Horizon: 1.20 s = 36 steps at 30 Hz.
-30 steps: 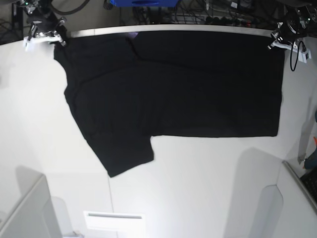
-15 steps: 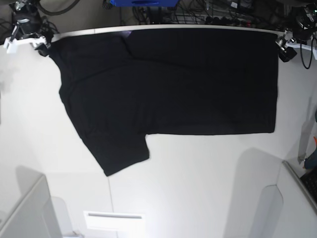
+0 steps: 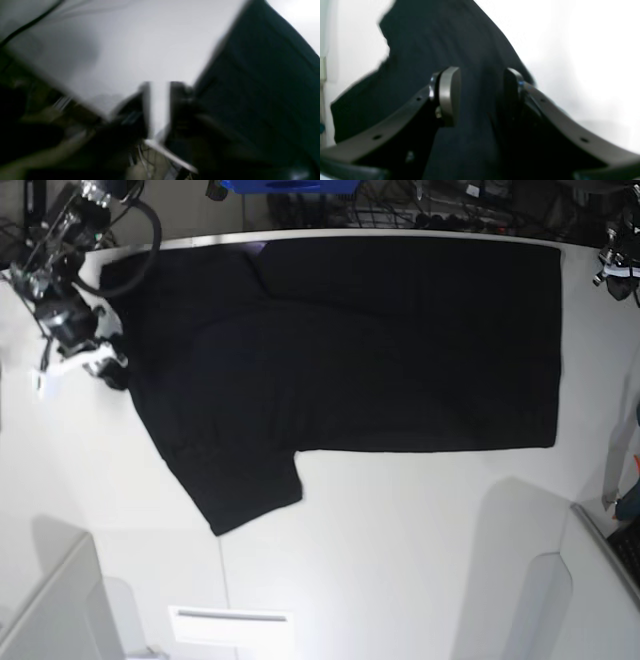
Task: Fold the T-shirt properly
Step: 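Release the shoulders and raise both grippers, then grasp the hem corners with both grippers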
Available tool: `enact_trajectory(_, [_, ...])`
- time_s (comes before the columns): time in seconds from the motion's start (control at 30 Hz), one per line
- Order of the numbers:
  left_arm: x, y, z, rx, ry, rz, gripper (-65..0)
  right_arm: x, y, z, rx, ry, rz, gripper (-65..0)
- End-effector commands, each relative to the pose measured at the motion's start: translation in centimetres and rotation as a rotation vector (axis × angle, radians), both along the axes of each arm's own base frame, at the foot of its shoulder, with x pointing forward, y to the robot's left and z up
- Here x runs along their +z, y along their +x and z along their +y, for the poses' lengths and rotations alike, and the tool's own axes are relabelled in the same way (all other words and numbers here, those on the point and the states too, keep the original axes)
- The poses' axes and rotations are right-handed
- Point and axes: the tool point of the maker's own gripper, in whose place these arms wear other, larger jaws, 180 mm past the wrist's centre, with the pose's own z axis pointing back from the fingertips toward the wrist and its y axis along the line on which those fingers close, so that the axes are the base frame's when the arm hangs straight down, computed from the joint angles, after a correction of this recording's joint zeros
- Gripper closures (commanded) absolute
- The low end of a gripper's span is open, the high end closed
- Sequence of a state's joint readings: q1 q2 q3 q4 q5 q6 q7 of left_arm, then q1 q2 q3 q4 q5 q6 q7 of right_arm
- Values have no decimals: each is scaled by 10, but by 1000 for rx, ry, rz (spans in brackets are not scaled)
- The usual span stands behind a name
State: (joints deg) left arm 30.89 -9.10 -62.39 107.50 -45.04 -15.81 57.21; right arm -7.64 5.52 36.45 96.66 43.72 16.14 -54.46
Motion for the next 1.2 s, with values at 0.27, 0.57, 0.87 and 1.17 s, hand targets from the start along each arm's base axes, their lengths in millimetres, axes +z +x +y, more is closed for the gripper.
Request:
enact_trajectory(0.27, [11,-2,10,-7,49,4,0,-20,136,13,162,-224,70,-314])
enact_trajectory(0.57, [10,-8,12,-7,53,24,-252,-44,190,39,242,-227,122,-335])
enact_trajectory(0.87, [11,-5,12,-9,54,16,-253,-63,182,66,321,-251,159,-314])
enact_trajectory(1.17, [2,35,20,-39,10,-28,-260,-64,181,67,320,-245,163,0])
